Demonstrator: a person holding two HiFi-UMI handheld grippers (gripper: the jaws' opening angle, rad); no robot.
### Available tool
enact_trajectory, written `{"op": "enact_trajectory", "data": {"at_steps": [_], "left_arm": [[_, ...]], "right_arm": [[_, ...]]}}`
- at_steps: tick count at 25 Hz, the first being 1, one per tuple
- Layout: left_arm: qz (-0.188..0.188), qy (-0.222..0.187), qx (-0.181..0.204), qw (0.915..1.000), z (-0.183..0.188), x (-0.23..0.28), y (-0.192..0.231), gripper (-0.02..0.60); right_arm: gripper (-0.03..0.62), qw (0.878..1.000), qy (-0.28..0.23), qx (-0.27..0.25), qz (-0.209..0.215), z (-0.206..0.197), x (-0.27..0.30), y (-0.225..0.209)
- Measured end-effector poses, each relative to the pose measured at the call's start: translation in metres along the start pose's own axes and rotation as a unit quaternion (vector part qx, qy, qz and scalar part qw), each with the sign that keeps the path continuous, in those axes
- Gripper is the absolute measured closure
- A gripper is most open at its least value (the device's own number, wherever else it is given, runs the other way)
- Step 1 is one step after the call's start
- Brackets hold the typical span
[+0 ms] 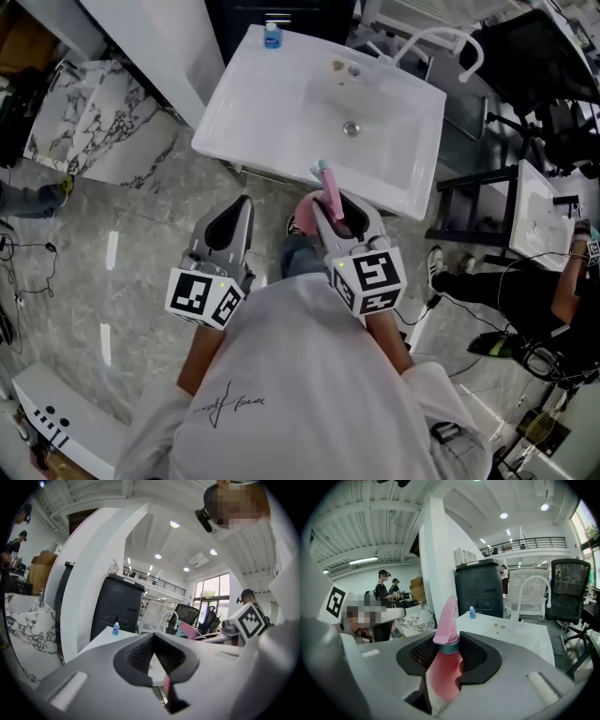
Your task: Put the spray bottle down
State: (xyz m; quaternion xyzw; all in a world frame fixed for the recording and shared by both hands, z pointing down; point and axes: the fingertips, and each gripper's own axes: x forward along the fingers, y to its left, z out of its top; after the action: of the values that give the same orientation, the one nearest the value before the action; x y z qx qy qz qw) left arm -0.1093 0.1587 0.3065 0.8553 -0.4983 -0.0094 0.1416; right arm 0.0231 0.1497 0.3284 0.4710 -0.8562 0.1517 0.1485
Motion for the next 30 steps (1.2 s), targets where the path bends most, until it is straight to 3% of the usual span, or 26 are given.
{"op": "enact_trajectory", "data": {"at_steps": [17, 30], "left_arm": [[-0.005, 0.009, 0.02, 0.9998, 0.026, 0.125, 0.018, 0.528], [0.013, 0.008, 0.033, 0.9993, 0.034, 0.161, 0.017, 0.528]], "right_arm": [[0.461, 1.0, 0.002, 0.02, 0.01, 0.031, 0.07, -0.094], [0.461, 0.999, -0.013, 0.033, 0.018, 0.037, 0.074, -0.139]]}}
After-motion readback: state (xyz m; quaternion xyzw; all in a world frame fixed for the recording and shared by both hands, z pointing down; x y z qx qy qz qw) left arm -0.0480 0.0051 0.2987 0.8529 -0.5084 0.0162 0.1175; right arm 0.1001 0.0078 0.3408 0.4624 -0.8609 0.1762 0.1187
